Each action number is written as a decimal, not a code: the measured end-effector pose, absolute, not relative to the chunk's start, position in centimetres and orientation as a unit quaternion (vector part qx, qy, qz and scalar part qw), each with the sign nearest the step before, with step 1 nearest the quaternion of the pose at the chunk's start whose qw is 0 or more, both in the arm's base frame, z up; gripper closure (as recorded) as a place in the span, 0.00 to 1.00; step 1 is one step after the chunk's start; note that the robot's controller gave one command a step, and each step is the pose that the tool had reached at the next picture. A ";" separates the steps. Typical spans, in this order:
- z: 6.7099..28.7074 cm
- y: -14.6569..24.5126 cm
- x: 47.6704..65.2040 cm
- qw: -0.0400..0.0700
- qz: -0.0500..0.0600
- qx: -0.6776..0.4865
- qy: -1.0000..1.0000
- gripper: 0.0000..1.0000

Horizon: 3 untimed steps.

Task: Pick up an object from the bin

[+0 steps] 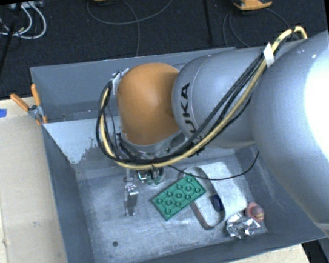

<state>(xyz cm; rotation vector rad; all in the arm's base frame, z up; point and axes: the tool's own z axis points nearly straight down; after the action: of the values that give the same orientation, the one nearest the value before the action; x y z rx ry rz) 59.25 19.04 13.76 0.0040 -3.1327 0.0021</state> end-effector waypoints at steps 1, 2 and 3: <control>7.7 9.6 61.2 -0.001 0.000 -0.038 -0.999 0.00; 10.0 0.5 59.2 0.001 0.001 0.127 -0.992 0.00; 10.0 -5.6 57.0 0.001 0.000 0.171 -0.985 0.00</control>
Offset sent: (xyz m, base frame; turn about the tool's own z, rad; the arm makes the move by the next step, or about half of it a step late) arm 0.0201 -0.1033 -0.0676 0.0797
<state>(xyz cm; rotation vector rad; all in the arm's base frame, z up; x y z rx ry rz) 57.04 -5.64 10.03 0.5380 -3.0925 0.0006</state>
